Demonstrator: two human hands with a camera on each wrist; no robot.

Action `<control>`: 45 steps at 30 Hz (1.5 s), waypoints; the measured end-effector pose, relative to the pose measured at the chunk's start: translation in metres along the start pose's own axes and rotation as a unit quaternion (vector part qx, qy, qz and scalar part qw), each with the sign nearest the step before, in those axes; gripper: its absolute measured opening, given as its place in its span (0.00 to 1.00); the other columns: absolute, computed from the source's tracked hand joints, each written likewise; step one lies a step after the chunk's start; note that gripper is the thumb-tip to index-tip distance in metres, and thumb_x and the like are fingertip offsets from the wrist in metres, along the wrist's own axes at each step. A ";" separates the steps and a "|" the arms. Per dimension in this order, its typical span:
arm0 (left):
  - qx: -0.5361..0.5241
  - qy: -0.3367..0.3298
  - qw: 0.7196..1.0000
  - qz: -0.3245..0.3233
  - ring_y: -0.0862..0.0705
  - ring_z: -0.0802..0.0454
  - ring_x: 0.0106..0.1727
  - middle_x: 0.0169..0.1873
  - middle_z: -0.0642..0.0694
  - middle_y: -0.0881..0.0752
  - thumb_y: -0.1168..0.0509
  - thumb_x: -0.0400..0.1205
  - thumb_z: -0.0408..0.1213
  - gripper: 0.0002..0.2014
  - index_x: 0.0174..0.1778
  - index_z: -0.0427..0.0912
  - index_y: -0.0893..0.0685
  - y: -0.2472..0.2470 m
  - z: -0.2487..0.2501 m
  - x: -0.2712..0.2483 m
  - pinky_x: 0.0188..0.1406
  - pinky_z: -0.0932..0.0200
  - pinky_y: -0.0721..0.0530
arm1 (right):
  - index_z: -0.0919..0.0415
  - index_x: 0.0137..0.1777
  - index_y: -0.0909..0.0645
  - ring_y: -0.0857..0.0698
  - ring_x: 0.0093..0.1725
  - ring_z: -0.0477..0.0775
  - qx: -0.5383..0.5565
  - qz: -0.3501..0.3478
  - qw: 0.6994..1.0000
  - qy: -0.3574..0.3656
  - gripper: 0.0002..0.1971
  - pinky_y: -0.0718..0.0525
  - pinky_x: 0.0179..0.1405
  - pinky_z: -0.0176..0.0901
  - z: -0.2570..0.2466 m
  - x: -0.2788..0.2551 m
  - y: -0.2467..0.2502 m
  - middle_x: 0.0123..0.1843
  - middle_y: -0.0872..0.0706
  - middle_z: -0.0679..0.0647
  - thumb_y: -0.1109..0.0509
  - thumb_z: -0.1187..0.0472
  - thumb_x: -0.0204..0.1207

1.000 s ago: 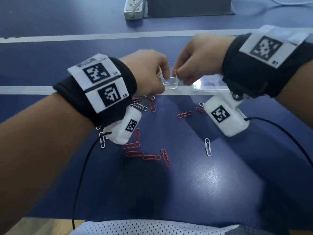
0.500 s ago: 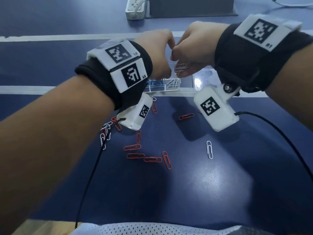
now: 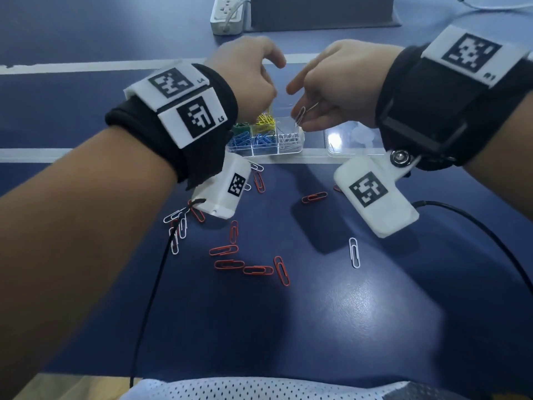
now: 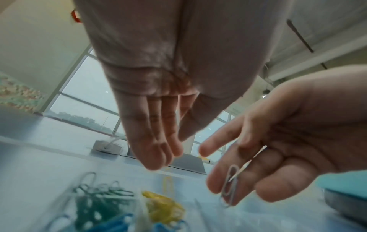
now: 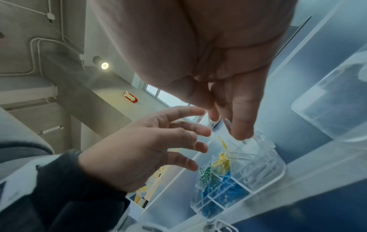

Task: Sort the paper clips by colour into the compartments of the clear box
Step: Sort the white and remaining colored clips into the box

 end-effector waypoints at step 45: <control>0.273 -0.093 0.948 -0.135 0.24 0.63 0.32 0.29 0.57 0.18 0.27 0.70 0.44 0.07 0.44 0.51 0.11 -0.007 -0.038 -0.048 0.43 0.60 0.22 | 0.48 0.44 0.22 0.29 0.31 0.40 -0.455 -0.062 0.879 0.126 0.07 0.25 0.43 0.42 0.056 -0.051 -0.001 0.30 0.23 0.40 0.31 0.59 0.68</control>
Point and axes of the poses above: each hand's wrist, its own x-axis towards the middle knuckle, its own y-axis out of the back of the hand, z = x × y, the point moved 4 cm from there along x, towards the middle knuckle
